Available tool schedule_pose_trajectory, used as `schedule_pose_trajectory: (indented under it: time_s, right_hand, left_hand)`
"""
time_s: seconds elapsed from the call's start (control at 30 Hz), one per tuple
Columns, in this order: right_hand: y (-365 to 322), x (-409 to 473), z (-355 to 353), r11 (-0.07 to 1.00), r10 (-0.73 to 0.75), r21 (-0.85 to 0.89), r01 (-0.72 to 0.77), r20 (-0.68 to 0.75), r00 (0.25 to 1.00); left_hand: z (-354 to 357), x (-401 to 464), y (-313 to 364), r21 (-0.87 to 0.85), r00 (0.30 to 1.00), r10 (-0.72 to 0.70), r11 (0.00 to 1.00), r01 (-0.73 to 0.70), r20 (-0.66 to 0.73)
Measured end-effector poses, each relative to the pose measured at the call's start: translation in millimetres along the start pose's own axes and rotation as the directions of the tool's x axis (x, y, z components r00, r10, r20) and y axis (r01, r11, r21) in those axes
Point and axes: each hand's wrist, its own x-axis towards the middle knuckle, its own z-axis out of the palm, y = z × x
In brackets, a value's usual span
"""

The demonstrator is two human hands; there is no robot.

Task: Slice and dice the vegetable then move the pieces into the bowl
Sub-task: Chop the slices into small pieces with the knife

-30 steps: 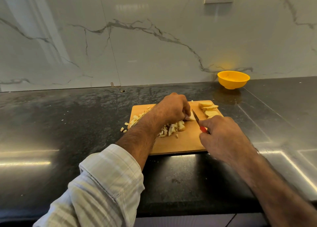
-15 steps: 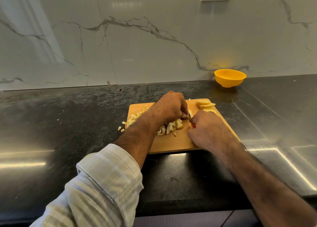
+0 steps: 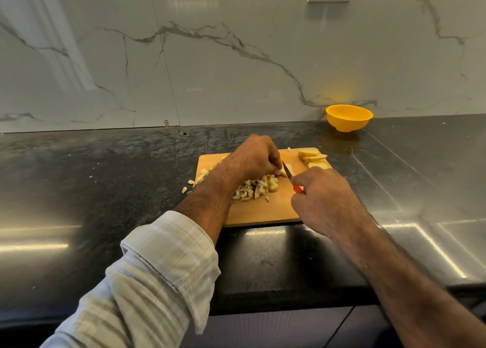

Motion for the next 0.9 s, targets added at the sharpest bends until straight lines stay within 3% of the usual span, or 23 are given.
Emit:
schedule_pose_trajectory:
  time_s: [0.57, 0.77, 0.9]
  right_hand:
    - [-20, 35, 13, 0.995, 0.065, -0.075, -0.063, 0.024, 0.998]
    - [-8, 12, 9, 0.992, 0.033, -0.127, -0.022, 0.088, 0.996]
    - [-6, -3, 3, 0.996, 0.01, -0.089, -0.007, 0.035, 0.999]
  left_hand:
    - [2, 6, 1, 0.08, 0.999, 0.02, 0.997, -0.022, 0.027]
    - [3, 5, 2, 0.093, 0.999, 0.028, 0.995, -0.03, 0.032]
    - [-1, 1, -2, 0.035, 1.0, 0.005, 0.999, -0.005, 0.011]
